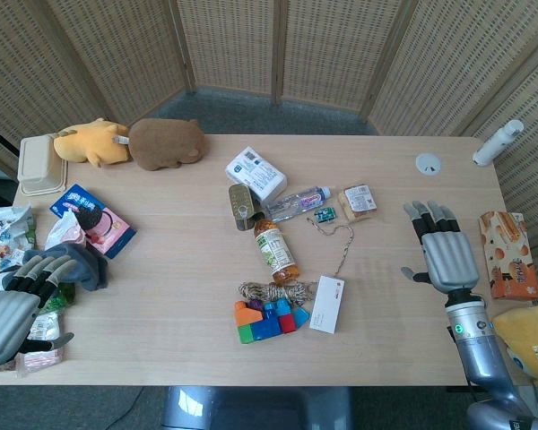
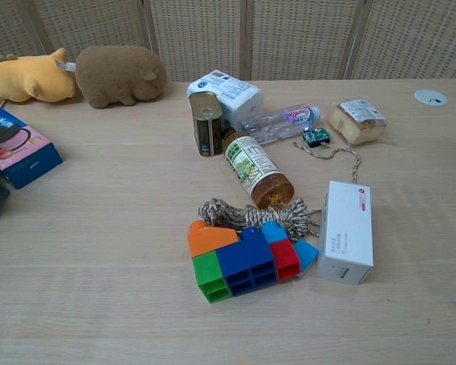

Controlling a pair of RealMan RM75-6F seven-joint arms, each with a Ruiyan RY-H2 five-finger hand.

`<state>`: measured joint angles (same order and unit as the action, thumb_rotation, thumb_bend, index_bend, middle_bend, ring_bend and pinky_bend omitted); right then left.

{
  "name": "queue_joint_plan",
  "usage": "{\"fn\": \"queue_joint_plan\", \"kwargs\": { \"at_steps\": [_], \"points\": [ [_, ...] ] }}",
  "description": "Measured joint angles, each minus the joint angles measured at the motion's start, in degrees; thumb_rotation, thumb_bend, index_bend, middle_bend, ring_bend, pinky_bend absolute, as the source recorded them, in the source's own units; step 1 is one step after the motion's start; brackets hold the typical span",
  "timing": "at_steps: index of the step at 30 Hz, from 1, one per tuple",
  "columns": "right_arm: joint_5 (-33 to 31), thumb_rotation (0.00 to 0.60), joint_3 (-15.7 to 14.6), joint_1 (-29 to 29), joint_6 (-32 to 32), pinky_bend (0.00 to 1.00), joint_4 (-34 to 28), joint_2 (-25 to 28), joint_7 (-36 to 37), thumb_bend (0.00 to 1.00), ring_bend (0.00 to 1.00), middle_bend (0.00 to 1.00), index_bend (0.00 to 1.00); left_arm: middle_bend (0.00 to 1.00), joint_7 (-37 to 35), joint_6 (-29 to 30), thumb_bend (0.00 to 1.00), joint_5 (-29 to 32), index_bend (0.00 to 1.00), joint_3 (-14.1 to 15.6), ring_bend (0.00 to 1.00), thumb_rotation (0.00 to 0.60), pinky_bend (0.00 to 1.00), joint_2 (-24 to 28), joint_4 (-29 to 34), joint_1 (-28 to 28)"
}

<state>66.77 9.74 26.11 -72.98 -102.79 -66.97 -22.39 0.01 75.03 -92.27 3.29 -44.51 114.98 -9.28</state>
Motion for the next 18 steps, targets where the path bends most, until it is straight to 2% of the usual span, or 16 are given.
{"fn": "queue_joint_plan", "kwargs": {
  "at_steps": [12,18],
  "points": [
    [0.28,0.600,0.61,-0.04,1.06,0.00,-1.26,0.78,1.51,0.00,0.00,0.00,0.00,0.00,0.14,0.58,0.00,-0.12,0.00,0.04,0.00,0.600,0.00,0.22,0.17,0.24],
    [-0.86,0.600,1.53,1.54,3.68,0.00,-0.60,0.17,1.99,0.00,0.00,0.00,0.00,0.00,0.31,-0.16,0.00,0.37,0.00,-0.36,0.00,0.600,0.00,0.03,0.14,-0.39]
  ]
}}
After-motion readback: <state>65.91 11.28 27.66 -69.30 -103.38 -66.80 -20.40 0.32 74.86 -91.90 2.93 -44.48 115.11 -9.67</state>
